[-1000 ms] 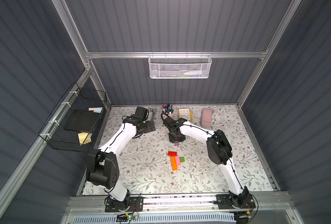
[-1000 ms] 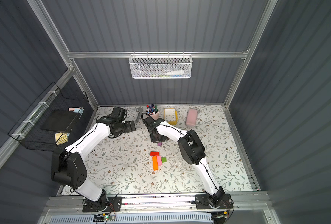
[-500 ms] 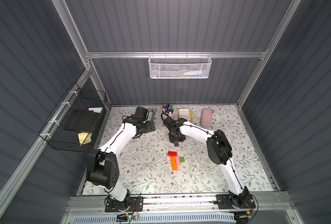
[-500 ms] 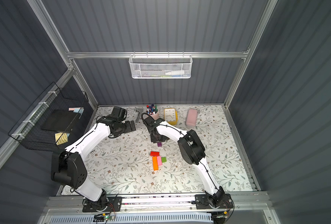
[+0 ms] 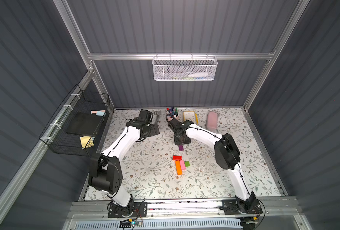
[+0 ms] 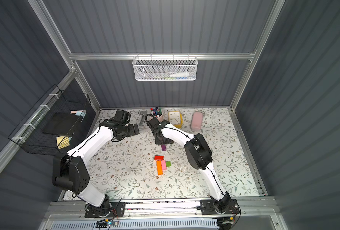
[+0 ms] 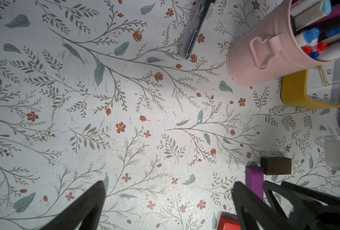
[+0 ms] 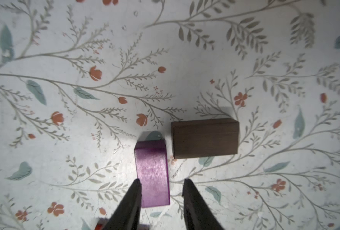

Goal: Assemble the number 6 with building blocks
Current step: Place the building block at the center of the board, then assemble the building block at the center of the board.

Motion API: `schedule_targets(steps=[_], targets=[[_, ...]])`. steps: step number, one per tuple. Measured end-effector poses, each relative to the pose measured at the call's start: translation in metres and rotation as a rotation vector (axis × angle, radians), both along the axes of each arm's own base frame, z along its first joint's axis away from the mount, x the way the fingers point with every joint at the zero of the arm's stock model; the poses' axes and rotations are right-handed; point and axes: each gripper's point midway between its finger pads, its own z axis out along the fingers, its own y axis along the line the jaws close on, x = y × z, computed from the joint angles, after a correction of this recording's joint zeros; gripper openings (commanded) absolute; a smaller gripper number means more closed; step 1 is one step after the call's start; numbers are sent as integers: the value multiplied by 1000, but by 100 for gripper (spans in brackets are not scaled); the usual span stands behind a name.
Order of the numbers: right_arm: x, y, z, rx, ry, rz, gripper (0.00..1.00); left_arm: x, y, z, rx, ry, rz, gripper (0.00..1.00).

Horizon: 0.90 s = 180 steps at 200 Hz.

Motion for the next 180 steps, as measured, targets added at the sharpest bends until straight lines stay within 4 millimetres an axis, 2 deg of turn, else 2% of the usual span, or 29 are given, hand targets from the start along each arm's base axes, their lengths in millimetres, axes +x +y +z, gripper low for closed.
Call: schedule_targets(steps=[27, 50, 78, 100, 116, 133, 180], targets=[[7, -1, 36, 69, -56, -23, 38, 3, -3, 1, -27, -10, 19, 99], [17, -12, 49, 120, -58, -81, 38, 1, -7, -5, -67, 1, 42, 99], [31, -44, 43, 138, -25, -155, 38, -6, -24, -10, -98, 14, 47, 99], [43, -72, 36, 130, 0, -207, 37, -14, -60, -10, -126, 15, 7, 99], [48, -85, 35, 123, 5, -218, 37, -17, -85, -12, -160, 20, -6, 99], [49, -88, 33, 122, 14, -202, 37, -21, -106, -21, -205, 46, 0, 99], [39, -81, 26, 132, 59, -131, 36, -21, -135, -41, -254, 96, 50, 99]])
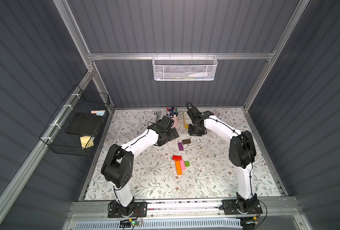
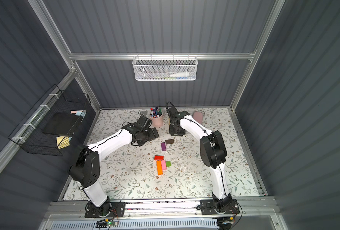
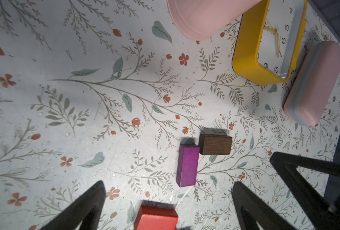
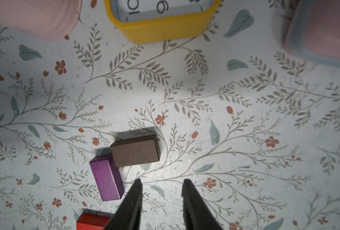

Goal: Assemble the number 6 with building blocks
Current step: Assemble the building block at the center of the board.

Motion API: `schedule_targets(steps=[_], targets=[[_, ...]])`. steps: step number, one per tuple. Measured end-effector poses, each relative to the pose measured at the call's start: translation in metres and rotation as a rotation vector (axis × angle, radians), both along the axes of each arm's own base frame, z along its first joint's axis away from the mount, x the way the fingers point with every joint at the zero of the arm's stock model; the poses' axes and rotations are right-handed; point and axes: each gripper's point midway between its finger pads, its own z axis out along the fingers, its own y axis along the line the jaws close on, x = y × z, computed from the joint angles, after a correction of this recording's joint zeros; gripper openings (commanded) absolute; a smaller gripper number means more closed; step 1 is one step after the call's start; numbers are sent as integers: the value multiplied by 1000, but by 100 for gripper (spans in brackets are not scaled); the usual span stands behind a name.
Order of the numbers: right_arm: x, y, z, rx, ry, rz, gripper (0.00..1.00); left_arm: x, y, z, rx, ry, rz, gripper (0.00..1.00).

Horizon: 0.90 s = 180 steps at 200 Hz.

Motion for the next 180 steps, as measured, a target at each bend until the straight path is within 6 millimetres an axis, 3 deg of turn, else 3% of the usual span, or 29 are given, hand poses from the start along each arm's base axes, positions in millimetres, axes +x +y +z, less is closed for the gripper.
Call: schedule_targets(steps=[36, 114, 163, 180], targets=[[-6, 1, -9, 26, 38, 28, 36, -3, -18, -5, -46, 11, 17, 97], [-9, 9, -21, 68, 71, 74, 36, -9, -36, -25, -169, 64, 54, 98], [-11, 11, -63, 38, 144, 90, 36, -14, -38, -35, -186, 104, 68, 98], [-4, 14, -62, 43, 130, 96, 36, -19, -36, -41, -183, 121, 75, 99]])
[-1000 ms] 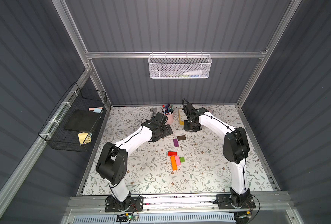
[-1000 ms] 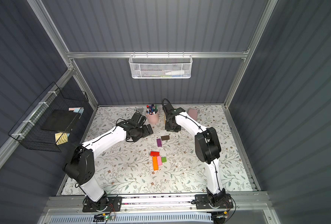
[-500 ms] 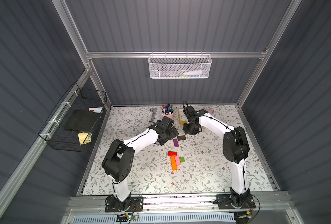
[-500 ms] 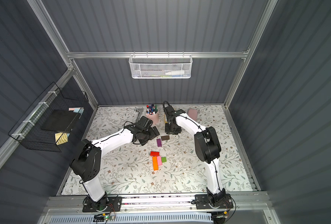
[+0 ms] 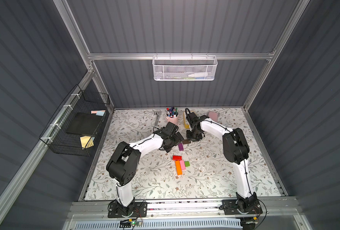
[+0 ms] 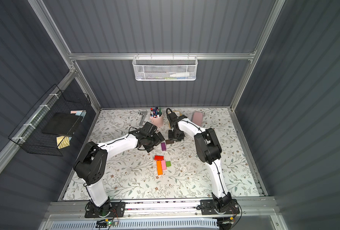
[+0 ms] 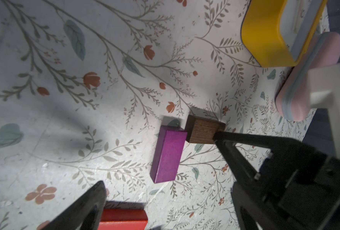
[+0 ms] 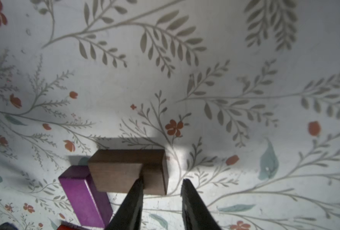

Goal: Assemble the number 6 with building blocks
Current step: Assemble the building block at the center of the board.

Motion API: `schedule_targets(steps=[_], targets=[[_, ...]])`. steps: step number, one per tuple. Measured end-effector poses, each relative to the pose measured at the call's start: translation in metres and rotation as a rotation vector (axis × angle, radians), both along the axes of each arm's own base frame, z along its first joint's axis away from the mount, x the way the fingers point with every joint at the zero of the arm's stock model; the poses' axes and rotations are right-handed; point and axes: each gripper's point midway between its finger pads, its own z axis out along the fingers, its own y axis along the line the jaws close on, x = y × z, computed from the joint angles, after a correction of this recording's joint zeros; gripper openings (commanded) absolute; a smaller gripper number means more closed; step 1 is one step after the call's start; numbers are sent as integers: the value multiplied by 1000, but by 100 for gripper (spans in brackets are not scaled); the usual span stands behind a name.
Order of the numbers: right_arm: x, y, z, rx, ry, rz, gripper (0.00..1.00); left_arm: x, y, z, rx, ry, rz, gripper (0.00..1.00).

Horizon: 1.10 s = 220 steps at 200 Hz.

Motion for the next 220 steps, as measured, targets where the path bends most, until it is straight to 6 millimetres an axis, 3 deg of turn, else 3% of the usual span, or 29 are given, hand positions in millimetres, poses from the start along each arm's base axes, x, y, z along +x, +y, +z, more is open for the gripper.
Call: schedule_targets(steps=[49, 157, 220], targets=[[10, 2, 7, -7, -33, 7, 36, -17, 12, -18, 26, 51, 11, 99], [21, 12, 12, 24, -56, 18, 36, -24, 23, -1, 27, 20, 39, 99], [21, 16, -8, 18, -29, 33, 35, -28, 30, 7, 35, 7, 56, 99]])
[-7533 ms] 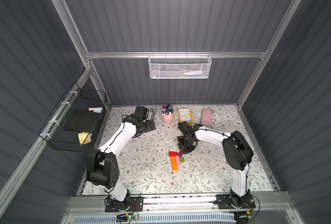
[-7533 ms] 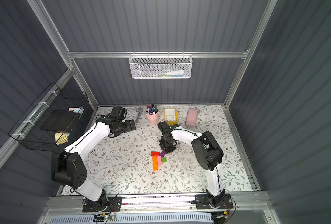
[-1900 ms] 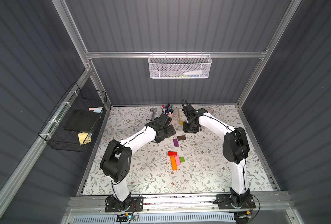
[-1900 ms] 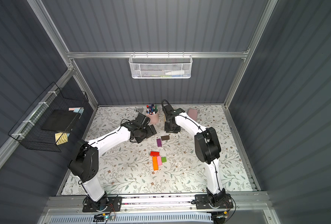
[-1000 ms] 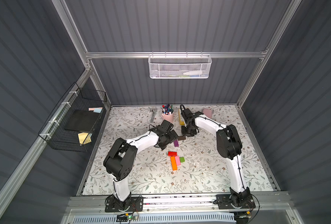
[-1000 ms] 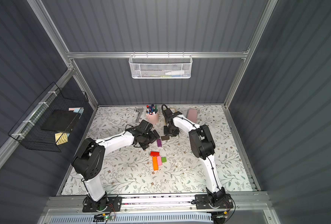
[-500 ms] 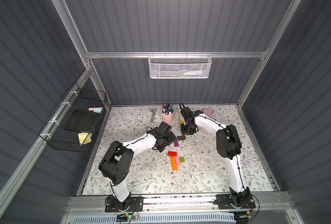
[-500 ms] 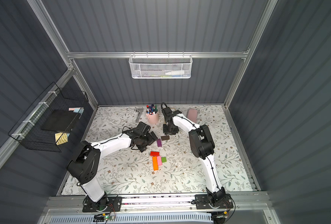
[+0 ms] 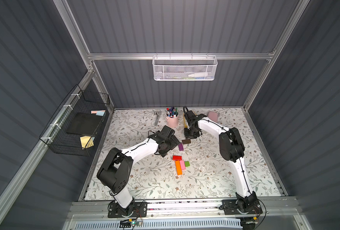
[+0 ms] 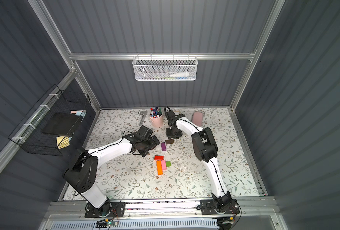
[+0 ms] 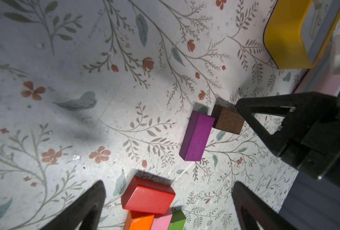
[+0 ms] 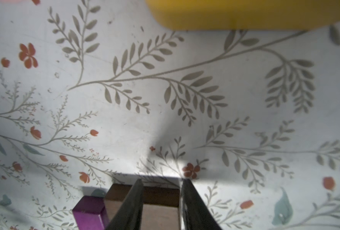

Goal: Assemble the number 6 with building blocks
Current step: Assemble the building block at the center of the board.

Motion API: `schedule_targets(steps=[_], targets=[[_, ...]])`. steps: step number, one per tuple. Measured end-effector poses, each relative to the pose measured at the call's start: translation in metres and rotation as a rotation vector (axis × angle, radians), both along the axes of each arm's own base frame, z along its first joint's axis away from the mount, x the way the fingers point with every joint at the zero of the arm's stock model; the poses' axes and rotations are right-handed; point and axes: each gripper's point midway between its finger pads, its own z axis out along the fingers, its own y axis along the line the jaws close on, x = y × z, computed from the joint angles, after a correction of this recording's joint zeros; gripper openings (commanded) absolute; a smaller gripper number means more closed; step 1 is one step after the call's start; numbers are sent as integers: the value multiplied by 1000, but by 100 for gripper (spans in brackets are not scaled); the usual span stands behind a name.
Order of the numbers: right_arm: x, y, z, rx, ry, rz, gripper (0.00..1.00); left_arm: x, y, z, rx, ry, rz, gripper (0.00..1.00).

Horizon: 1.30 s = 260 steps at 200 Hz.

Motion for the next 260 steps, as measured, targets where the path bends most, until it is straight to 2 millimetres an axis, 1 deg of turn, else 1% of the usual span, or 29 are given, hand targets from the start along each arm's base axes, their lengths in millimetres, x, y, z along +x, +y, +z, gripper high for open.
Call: schedule_targets(steps=[46, 221, 260], targets=[[-1, 1, -2, -6, 1, 12, 35, -2, 2, -4, 9, 6, 3, 99], [-5, 6, -2, -9, 0, 36, 35, -2, 3, -5, 10, 7, 3, 99], [-7, 5, -4, -12, 3, 37, 35, -5, 4, -8, 15, 14, 3, 99]])
